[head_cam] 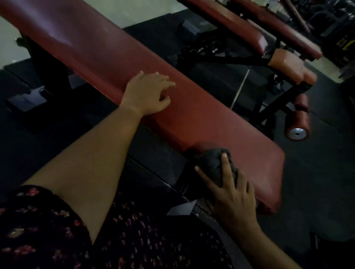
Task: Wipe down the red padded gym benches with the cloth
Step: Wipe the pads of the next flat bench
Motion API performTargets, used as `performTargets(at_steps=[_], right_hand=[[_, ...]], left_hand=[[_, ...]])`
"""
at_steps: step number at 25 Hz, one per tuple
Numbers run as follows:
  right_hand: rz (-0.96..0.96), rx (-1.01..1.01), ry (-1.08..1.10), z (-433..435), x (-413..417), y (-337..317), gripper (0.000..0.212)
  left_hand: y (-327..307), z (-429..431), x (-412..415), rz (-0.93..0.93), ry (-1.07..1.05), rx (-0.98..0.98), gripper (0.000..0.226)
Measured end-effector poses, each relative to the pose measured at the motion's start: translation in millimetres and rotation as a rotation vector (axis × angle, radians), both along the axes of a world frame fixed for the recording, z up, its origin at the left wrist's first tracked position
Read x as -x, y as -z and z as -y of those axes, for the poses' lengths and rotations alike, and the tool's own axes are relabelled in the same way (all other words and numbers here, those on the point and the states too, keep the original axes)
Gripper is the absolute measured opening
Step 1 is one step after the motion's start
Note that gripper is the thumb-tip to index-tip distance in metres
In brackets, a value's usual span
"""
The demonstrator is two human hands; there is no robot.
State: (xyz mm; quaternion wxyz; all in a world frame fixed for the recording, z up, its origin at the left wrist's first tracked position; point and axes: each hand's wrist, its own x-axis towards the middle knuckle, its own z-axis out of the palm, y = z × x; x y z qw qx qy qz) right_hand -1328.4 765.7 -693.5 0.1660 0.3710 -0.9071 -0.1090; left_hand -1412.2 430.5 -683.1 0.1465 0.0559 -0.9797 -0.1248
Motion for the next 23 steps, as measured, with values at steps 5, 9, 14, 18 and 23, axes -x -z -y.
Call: performTargets(at_steps=[5, 9, 14, 18, 23], right_hand=[[-0.107, -0.017, -0.145, 72.1, 18.9, 16.8, 0.053], [-0.067, -0.007, -0.066, 123.9, 15.2, 13.1, 0.049], [-0.076, -0.014, -0.121, 69.4, 8.1, 13.7, 0.069], [-0.126, -0.027, -0.135, 73.8, 11.8, 14.1, 0.059], [-0.052, -0.012, -0.177, 172.7, 24.6, 11.1, 0.053]], left_hand=[[17.3, 26.0, -7.3, 0.083, -0.144, 0.042, 0.056], [11.3, 24.8, -8.2, 0.084, -0.136, 0.031, 0.054], [11.6, 22.5, -12.6, 0.084, -0.142, 0.012, 0.053], [4.2, 33.4, -4.4, 0.138, -0.092, -0.013, 0.049], [-15.7, 97.6, 7.3, 0.091, -0.184, 0.02, 0.048]])
